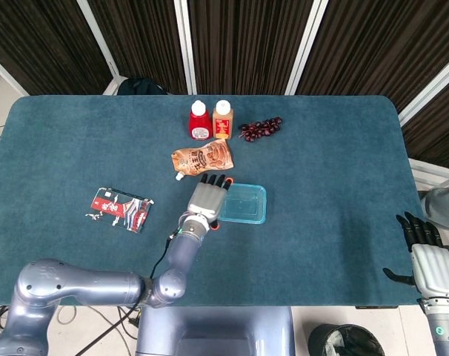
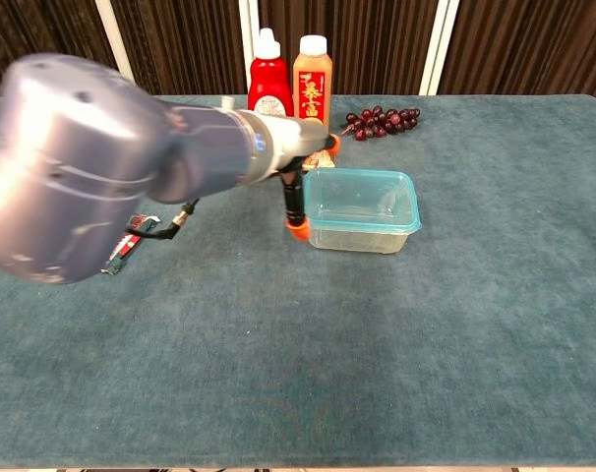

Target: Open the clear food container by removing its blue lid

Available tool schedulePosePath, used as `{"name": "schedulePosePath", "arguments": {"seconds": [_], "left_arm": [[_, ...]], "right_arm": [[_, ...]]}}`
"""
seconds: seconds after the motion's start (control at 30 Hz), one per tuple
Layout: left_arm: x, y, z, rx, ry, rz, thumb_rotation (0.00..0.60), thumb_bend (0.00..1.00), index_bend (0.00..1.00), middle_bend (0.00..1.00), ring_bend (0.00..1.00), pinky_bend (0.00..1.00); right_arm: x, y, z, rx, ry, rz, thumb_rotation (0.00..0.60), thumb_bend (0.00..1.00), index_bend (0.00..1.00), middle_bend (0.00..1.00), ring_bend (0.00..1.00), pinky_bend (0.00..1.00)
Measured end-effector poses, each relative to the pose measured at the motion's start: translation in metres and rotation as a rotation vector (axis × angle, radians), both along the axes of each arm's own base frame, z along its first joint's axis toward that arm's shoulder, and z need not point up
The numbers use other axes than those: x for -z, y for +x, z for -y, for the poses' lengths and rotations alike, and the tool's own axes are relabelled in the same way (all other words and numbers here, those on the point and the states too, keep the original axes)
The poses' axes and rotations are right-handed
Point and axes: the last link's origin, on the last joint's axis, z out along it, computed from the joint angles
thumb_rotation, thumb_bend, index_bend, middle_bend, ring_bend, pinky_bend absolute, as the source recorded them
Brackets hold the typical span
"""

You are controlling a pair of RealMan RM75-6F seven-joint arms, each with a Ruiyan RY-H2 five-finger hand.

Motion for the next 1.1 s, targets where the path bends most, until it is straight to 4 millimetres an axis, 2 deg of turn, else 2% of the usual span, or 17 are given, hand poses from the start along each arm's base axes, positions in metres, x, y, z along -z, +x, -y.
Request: {"name": "schedulePosePath", "arguments": {"seconds": [0.27,0.6,0.83,0.9,0.97,1.1], "left_arm": [[0.017,0.014,-0.007,-0.013,-0.02,0.002,0.6,0.0,0.0,0.0,0.0,0.0],[0.031,0.022,-0.02,-0.059,-0.013,0.028,0.6,0.0,0.0,0.0,0.0,0.02],[0.042,0.028,-0.024,-0.073,-0.018,0.043,0.6,0.0,0.0,0.01,0.01,0.16],[0.045,0.029,-0.024,-0.072,-0.019,0.046,0.6,0.01,0.0,0.06,0.06,0.23],[0.048,0.031,-0.025,-0.064,-0.014,0.046,0.6,0.04,0.01,0.16,0.13,0.33],[0.051,0.033,-0.024,-0.024,-0.006,0.045,0.6,0.05,0.07,0.24,0.19,0.4]], "right_arm": [[0.001,-0.001,0.002,0.011,0.004,0.005,0.6,0.19,0.0,0.0,0.0,0.0],[0.002,-0.002,0.002,0.029,0.008,0.014,0.6,0.19,0.0,0.0,0.0,0.0],[0.002,-0.002,0.001,0.034,0.014,0.017,0.6,0.19,0.0,0.0,0.0,0.0],[0.002,-0.001,0.001,0.035,0.016,0.016,0.6,0.19,0.0,0.0,0.0,0.0],[0.002,-0.001,0.001,0.039,0.017,0.018,0.6,0.19,0.0,0.0,0.0,0.0],[0.001,-0.001,0.001,0.039,0.014,0.016,0.6,0.19,0.0,0.0,0.0,0.0]]}}
